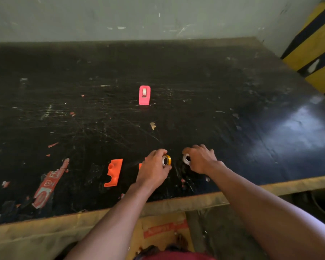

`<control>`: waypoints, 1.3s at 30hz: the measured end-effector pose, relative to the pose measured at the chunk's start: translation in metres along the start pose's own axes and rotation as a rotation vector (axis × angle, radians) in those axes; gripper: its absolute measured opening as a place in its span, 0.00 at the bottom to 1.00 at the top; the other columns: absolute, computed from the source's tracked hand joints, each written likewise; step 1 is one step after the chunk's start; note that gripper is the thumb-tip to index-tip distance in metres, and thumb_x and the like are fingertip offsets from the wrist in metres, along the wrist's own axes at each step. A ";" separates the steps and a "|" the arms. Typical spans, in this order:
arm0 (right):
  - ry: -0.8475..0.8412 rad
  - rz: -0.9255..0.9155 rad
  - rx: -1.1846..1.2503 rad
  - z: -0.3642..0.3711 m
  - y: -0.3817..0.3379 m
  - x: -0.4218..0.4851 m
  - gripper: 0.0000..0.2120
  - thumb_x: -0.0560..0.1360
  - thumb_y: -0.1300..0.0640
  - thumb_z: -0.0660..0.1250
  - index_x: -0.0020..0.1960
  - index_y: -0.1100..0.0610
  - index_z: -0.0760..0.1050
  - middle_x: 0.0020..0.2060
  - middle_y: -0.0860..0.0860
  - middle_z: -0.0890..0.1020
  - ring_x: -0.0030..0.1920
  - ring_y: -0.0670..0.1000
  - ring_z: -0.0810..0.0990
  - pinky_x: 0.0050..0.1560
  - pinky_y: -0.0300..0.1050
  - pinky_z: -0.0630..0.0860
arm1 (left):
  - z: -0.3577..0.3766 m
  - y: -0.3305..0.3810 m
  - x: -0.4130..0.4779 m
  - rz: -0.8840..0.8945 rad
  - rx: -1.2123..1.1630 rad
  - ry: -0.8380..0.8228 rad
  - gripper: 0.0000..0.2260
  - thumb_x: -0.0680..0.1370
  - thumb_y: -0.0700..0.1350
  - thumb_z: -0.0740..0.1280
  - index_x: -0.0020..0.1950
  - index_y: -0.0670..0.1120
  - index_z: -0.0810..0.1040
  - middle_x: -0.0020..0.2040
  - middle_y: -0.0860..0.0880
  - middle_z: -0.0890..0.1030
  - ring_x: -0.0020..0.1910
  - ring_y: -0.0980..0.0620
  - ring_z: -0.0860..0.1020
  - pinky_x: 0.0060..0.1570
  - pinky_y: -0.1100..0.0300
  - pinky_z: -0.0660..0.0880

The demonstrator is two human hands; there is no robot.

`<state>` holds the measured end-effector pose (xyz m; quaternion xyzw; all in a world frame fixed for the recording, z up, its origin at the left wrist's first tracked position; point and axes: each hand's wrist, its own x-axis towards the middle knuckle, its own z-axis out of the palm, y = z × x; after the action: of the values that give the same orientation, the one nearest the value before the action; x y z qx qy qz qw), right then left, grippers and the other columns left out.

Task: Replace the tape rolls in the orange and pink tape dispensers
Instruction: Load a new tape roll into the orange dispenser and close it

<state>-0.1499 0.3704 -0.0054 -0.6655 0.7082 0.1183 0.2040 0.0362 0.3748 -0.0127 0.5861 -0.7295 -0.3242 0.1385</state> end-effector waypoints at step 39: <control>-0.147 -0.192 0.514 0.015 -0.106 0.008 0.41 0.70 0.54 0.75 0.77 0.50 0.58 0.67 0.57 0.71 0.68 0.57 0.71 0.69 0.52 0.69 | -0.081 -0.079 -0.002 -0.630 -0.825 -0.013 0.07 0.74 0.44 0.75 0.51 0.45 0.85 0.51 0.46 0.86 0.53 0.51 0.82 0.49 0.56 0.77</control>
<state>-0.0436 0.3609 -0.0109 -0.6458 0.6319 -0.0370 0.4270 0.1448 0.3431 -0.0017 0.6719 -0.3303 -0.6142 0.2492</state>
